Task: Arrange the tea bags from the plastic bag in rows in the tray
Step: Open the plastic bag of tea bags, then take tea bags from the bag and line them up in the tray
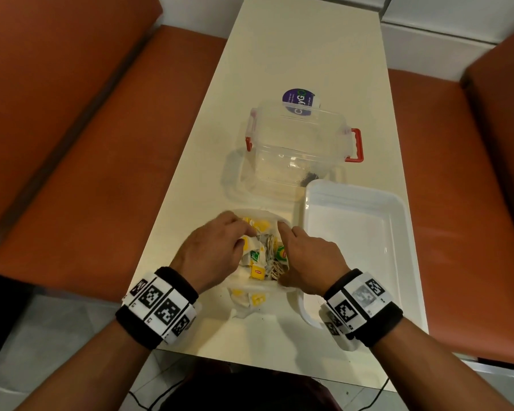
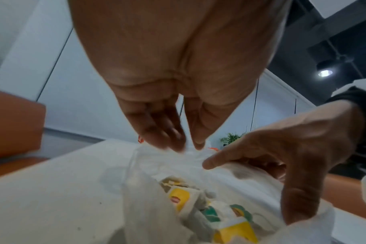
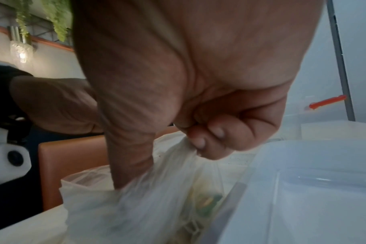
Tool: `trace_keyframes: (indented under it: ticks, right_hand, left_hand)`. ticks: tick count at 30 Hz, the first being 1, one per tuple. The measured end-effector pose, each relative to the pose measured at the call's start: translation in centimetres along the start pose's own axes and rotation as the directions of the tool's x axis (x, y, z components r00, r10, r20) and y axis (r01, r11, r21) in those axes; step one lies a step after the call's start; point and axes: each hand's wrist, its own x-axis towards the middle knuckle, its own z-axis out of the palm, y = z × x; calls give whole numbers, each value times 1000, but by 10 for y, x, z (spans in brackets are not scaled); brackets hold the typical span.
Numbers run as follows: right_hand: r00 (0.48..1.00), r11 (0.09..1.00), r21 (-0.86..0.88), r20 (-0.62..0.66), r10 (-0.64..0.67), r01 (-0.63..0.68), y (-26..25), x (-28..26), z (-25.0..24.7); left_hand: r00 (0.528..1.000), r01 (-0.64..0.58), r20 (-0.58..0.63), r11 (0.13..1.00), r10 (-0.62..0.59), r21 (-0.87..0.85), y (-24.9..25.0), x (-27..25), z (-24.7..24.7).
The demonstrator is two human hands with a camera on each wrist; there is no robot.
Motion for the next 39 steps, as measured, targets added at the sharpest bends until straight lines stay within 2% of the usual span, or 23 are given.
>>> trace_keyframes:
  ticks: [2, 4, 11, 20, 25, 31, 39]
  right_hand:
    - [1000, 999, 36, -21, 7, -6, 2, 2, -2]
    - [999, 997, 69, -39, 16, -13, 3, 4, -4]
    - [997, 994, 81, -33, 70, -67, 5, 11, -4]
    - [994, 985, 146, -47, 97, -90, 7, 12, -4]
    - [995, 985, 150, -43, 93, -86, 9, 12, -5]
    - [993, 985, 152, -59, 97, -88, 12, 11, -3]
    - [989, 986, 134, -100, 112, -98, 16, 8, 1]
  left_hand:
    - [995, 30, 97, 999, -27, -23, 2, 10, 8]
    - [989, 66, 128, 998, -69, 23, -1, 21, 15]
    - [992, 112, 39, 984, -119, 136, -9, 52, 11]
    - [993, 45, 98, 975, -68, 219, -3, 51, 23]
    - [993, -19, 117, 943, -21, 333, 2, 57, 32]
    - [993, -22, 112, 893, -32, 450, 16, 66, 39]
    - [985, -17, 164, 916, -54, 401, 18, 73, 39]
